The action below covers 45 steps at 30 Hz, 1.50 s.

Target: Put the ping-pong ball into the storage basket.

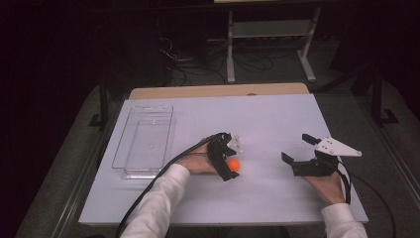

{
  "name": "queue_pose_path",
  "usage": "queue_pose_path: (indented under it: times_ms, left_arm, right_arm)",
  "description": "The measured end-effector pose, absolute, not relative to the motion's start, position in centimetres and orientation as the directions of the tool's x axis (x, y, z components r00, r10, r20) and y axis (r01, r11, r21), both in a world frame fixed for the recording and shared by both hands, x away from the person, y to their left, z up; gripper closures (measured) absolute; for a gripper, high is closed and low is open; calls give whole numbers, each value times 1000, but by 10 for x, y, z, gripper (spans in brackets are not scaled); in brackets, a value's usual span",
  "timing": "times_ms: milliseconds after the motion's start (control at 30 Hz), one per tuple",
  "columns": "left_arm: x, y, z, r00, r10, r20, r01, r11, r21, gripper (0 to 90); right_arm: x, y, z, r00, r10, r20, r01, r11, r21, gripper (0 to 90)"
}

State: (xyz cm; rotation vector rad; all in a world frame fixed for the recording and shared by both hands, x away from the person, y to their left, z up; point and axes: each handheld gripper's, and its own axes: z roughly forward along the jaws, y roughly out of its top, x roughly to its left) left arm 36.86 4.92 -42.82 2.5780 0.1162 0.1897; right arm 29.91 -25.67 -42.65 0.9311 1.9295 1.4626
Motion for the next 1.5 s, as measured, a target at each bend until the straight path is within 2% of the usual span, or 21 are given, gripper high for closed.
queue_pose_path:
  times_ms: [833, 1200, 1367, 1500]
  left_arm:
    - [369, 45, -433, 988, 119, 99, 51, -858, 511, 2]
    - [368, 46, -431, 991, 110, 78, 56, -863, 502, 137]
    - [368, 46, -432, 992, 112, 60, 69, -874, 481, 150]
    - [368, 47, -431, 992, 114, 60, 71, -872, 485, 211]
  right_arm:
    - [299, -257, -426, -615, 788, -5, 207, 168, 964, 0]
    - [299, -258, -426, -616, 788, -4, 207, 166, 964, 0]
    - [300, -257, -427, -619, 786, -4, 210, 169, 963, 0]
    - [300, -257, -427, -620, 785, -3, 211, 169, 963, 0]
